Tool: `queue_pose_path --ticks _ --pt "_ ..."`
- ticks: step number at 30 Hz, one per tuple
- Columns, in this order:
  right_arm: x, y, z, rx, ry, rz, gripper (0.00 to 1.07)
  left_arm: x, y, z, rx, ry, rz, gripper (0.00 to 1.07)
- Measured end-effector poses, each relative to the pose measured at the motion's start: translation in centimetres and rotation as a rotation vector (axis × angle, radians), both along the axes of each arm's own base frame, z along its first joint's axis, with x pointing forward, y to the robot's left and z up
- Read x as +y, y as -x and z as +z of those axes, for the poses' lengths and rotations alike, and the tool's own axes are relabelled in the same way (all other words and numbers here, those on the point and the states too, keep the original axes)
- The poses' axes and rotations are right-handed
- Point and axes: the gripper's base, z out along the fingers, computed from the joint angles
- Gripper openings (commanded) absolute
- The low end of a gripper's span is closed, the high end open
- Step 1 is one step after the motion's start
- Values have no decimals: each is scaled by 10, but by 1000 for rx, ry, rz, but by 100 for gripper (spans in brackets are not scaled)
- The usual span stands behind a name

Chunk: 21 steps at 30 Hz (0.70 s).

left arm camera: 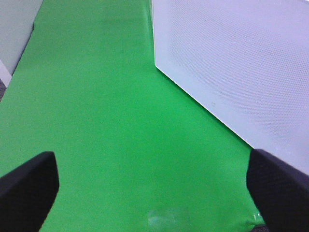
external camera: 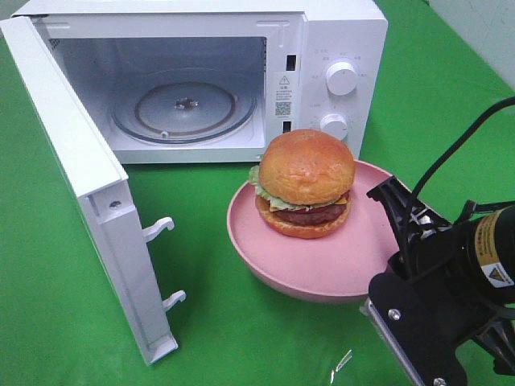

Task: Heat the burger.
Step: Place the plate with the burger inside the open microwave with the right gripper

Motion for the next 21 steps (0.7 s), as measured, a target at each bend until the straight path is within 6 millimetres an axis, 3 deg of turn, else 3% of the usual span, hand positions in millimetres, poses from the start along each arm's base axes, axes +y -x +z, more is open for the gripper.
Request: queue_pose_path --ticks 21 --pt "-9 -14 3 1 -111 16 3 0 0 0 0 0 0 98"
